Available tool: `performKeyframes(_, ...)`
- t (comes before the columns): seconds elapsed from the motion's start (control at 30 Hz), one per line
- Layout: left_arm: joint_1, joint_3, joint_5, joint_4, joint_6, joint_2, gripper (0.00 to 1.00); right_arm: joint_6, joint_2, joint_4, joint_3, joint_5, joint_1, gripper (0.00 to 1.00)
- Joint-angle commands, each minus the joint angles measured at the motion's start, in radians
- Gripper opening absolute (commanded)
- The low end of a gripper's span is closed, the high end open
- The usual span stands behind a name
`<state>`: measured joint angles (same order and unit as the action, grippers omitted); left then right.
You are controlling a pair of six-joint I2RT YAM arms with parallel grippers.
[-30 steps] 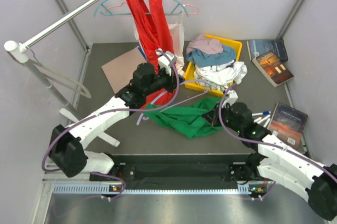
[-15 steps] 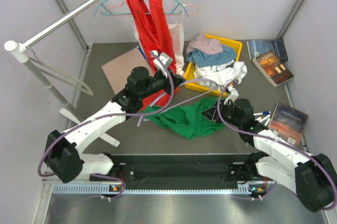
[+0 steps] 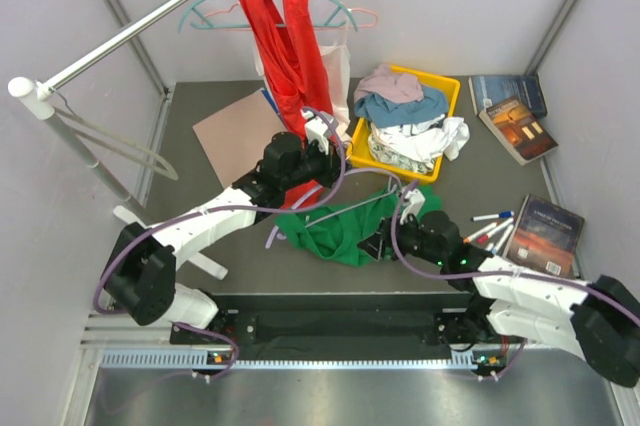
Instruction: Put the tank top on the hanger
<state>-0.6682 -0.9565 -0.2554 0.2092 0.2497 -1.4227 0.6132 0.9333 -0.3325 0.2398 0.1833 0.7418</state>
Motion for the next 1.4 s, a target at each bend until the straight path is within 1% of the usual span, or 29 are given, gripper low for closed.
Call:
performKeyframes(0.0,0.004,-0.028,0.018,0.062,0.011,0.042,0.0,-0.029,0.119,-0.089,0.098,-0.123,0.077,0.66)
performKeyframes(0.03,0.002,-0.03,0.021,0.058,0.01,0.045,0.0,-0.035,0.165,-0.08,0.13,-0.161,0.088,0.66)
performKeyframes(0.13,0.004,-0.033,0.028,0.053,0.006,0.056,0.0,-0.049,0.237,-0.08,0.176,-0.209,0.093,0.66)
performKeyframes(0.3,0.004,-0.039,0.03,0.047,0.0,0.064,0.0,-0.073,0.311,-0.063,0.239,-0.251,0.117,0.66)
performKeyframes(0.5,0.004,-0.044,0.033,0.041,-0.004,0.071,0.0,-0.104,0.4,0.05,0.332,-0.355,0.165,0.67)
performKeyframes(0.6,0.004,-0.045,0.044,0.035,-0.012,0.077,0.0,-0.112,0.432,0.105,0.372,-0.412,0.224,0.68)
performKeyframes(0.73,0.004,-0.047,0.045,0.033,-0.013,0.08,0.0,-0.11,0.49,0.215,0.436,-0.517,0.272,0.68)
performKeyframes(0.9,0.004,-0.048,0.051,0.03,-0.018,0.085,0.0,-0.099,0.536,0.305,0.477,-0.576,0.317,0.68)
performKeyframes(1.07,0.004,-0.05,0.061,0.025,-0.026,0.091,0.0,-0.078,0.535,0.329,0.475,-0.608,0.326,0.59)
performKeyframes(1.13,0.004,-0.048,0.064,0.024,-0.029,0.091,0.0,-0.073,0.521,0.371,0.474,-0.623,0.326,0.55)
performKeyframes(1.17,0.004,-0.05,0.064,0.024,-0.029,0.093,0.0,-0.072,0.516,0.375,0.471,-0.628,0.326,0.5)
performKeyframes(1.23,0.004,-0.05,0.062,0.025,-0.029,0.093,0.0,-0.069,0.498,0.382,0.461,-0.637,0.326,0.45)
performKeyframes(1.27,0.004,-0.05,0.064,0.022,-0.03,0.091,0.0,-0.066,0.492,0.385,0.457,-0.637,0.326,0.43)
performKeyframes(1.37,0.004,-0.051,0.065,0.022,-0.032,0.093,0.0,-0.058,0.464,0.377,0.44,-0.628,0.324,0.45)
